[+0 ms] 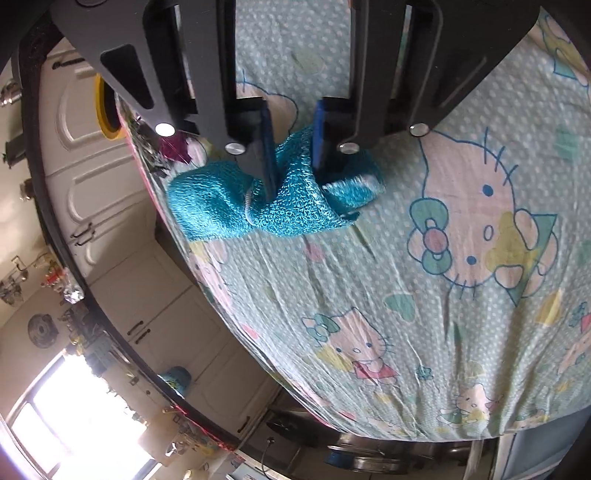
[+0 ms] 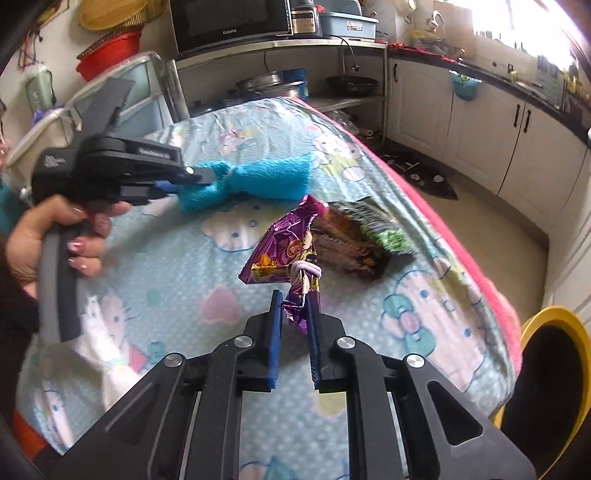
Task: Collect trash
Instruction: 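Grasp the purple candy wrapper with the right tool while the left tool grasps the blue towel, then carry the purple wrapper and blue towel with both tools over the yellow bin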
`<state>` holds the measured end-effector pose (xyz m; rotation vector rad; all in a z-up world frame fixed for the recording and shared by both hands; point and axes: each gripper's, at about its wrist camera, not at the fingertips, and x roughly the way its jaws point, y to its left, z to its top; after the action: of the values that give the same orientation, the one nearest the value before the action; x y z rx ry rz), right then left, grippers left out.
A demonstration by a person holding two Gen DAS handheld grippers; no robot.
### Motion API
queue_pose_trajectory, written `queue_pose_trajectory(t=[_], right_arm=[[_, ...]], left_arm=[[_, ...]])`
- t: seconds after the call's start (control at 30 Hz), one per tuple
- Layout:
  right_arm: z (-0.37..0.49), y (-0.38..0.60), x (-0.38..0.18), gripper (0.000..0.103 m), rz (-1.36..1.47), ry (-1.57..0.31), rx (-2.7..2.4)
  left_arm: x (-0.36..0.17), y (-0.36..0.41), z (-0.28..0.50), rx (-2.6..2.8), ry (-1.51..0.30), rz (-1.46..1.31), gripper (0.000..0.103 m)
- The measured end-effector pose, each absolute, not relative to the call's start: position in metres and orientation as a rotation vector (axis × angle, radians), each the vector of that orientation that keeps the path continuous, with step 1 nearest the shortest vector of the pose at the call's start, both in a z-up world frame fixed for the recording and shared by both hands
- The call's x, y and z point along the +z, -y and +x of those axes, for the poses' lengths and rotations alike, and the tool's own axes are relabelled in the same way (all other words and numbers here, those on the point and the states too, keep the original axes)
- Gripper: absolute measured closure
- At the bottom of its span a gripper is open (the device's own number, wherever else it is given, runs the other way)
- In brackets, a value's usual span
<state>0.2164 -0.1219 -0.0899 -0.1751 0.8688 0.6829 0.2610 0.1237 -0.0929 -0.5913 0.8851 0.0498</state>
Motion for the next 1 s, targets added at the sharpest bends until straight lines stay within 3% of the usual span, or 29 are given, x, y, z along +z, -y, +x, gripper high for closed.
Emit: queue_pose_trajectory(t=[0.33,1.0], right_arm=[[0.197,0.128,-0.084,0.091,-0.099,-0.865,0.68],[0.175,0.179,-0.044,0.091,0.007,-0.752,0.619]], left_arm=[[-0.081,-0.113,0.232,0.013,-0.835,-0.542,0.099],[0.0,-0.048,0.188,-0.081,-0.651,-0.373,0.1]])
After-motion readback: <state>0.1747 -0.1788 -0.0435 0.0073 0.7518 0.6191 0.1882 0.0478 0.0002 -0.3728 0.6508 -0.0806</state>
